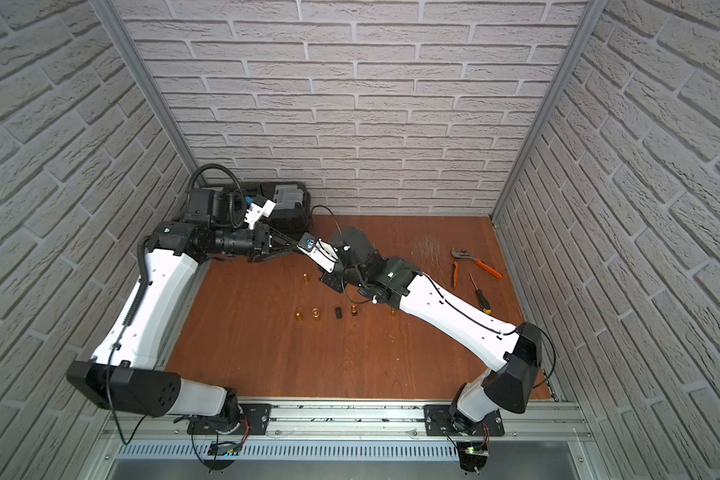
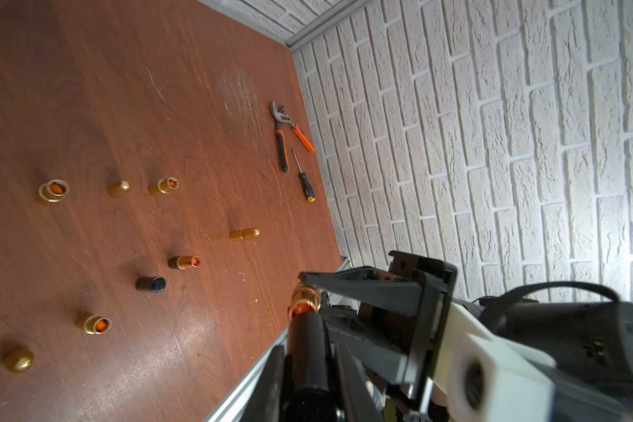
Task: Open the lipstick cap
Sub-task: Open the cover of the lipstick, then place the cover at the center of the board.
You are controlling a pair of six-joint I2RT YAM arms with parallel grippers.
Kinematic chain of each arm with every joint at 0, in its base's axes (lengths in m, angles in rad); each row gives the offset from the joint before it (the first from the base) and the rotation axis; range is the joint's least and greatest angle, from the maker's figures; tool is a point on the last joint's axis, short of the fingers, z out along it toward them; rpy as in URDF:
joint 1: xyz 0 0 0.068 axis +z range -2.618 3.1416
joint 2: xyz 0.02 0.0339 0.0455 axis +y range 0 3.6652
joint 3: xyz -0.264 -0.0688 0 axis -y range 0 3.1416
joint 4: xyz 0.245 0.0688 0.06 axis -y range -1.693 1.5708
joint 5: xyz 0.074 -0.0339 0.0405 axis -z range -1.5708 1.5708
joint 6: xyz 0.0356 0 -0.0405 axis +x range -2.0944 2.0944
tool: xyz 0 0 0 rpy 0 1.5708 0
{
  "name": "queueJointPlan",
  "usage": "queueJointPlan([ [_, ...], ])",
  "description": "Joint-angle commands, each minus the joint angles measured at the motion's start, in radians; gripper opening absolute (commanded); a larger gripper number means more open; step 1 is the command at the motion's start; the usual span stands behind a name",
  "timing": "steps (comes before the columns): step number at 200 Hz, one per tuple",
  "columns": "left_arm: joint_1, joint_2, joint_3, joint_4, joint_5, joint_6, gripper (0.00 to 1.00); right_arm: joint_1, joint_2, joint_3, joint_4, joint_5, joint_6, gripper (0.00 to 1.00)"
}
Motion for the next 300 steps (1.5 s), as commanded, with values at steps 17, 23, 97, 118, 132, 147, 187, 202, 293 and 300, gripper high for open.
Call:
queueJointPlan([
  [17,0.028,-0.028,-0.005,0.03,0.022,-0.004,0.08,-0.006,-0.049,-0.015,-0.013,0.082,0.009,0.04],
  [23,0.028,-0.025,-0.012,0.043,0.02,-0.01,0.08,-0.006,-0.053,-0.013,-0.017,0.087,0.008,0.04],
  [97,-0.278,0.193,0.082,0.13,-0.519,0.08,0.09,-0.004,-0.255,-0.04,-0.105,0.173,0.053,0.04],
  [118,-0.392,0.312,0.141,0.198,-0.666,0.111,0.09,-0.004,-0.336,-0.058,-0.124,0.169,0.086,0.05],
  [132,-0.459,0.408,0.218,0.189,-0.774,0.148,0.09,-0.004,-0.378,-0.072,-0.14,0.169,0.098,0.05],
  [147,-0.514,0.513,0.303,0.171,-0.846,0.185,0.1,-0.004,-0.411,-0.076,-0.167,0.182,0.106,0.05],
  [187,-0.625,0.758,0.517,0.129,-0.948,0.264,0.11,-0.005,-0.476,-0.104,-0.195,0.199,0.108,0.05],
  [202,-0.643,0.822,0.568,0.124,-0.972,0.273,0.11,-0.004,-0.493,-0.119,-0.194,0.206,0.105,0.06],
  [293,-0.672,0.968,0.55,0.207,-0.986,0.307,0.12,-0.004,-0.492,-0.154,-0.186,0.207,0.106,0.06],
  [300,-0.672,0.972,0.544,0.218,-0.984,0.308,0.12,-0.004,-0.489,-0.153,-0.186,0.205,0.107,0.06],
])
